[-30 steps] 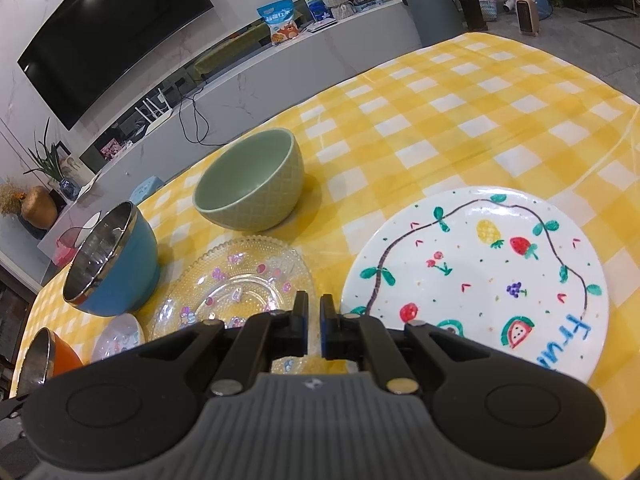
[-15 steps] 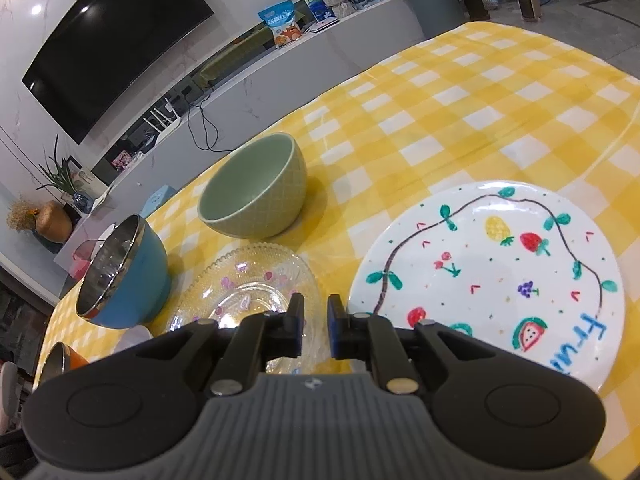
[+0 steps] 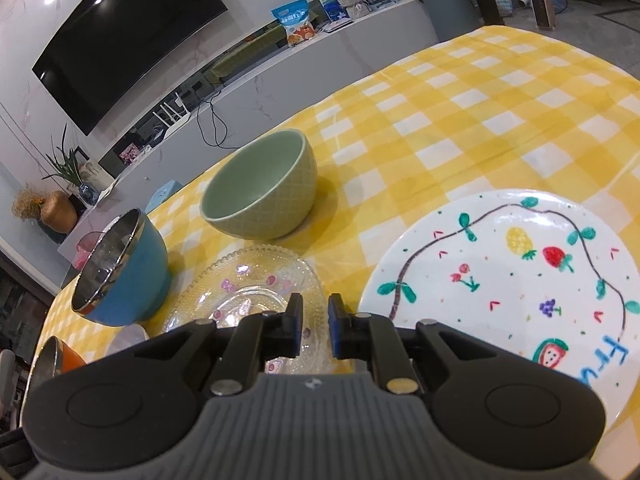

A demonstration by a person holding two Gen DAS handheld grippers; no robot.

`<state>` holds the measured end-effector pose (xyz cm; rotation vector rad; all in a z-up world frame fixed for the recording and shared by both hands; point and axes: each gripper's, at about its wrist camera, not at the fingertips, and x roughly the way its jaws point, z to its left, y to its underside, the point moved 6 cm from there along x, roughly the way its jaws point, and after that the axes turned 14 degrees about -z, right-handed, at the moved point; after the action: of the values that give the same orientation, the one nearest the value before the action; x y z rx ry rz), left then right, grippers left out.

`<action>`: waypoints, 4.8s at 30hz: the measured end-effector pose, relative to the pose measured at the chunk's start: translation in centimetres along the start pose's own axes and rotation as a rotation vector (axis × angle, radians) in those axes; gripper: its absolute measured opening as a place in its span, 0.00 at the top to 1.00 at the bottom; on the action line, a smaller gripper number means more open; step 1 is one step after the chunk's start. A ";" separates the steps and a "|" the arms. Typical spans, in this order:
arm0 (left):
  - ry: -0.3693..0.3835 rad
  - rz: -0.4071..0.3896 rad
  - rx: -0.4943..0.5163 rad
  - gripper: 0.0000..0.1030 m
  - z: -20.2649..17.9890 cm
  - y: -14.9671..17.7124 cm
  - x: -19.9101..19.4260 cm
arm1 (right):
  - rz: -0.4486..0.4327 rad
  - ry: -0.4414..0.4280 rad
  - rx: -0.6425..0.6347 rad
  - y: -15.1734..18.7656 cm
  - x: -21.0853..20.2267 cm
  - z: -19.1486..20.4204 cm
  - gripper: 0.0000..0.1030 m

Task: Organize plates and bowls

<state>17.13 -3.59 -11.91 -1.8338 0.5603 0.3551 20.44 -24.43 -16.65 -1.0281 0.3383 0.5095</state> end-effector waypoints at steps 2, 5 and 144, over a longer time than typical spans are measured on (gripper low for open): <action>-0.014 -0.004 0.030 0.78 -0.2 0.1 -0.1 | -0.003 0.007 -0.014 0.1 0.0 0.0 0.91; -0.013 -0.001 0.038 0.80 -0.2 0.1 -0.1 | -0.007 0.011 -0.015 0.1 -0.2 0.0 0.92; 0.171 0.054 0.045 0.61 -12.6 3.8 3.4 | -0.050 0.309 0.026 -3.1 -7.2 -10.4 0.77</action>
<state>17.55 -17.19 -12.56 -1.8186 0.7304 0.2211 15.80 -36.61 -15.85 -1.0887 0.5905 0.2994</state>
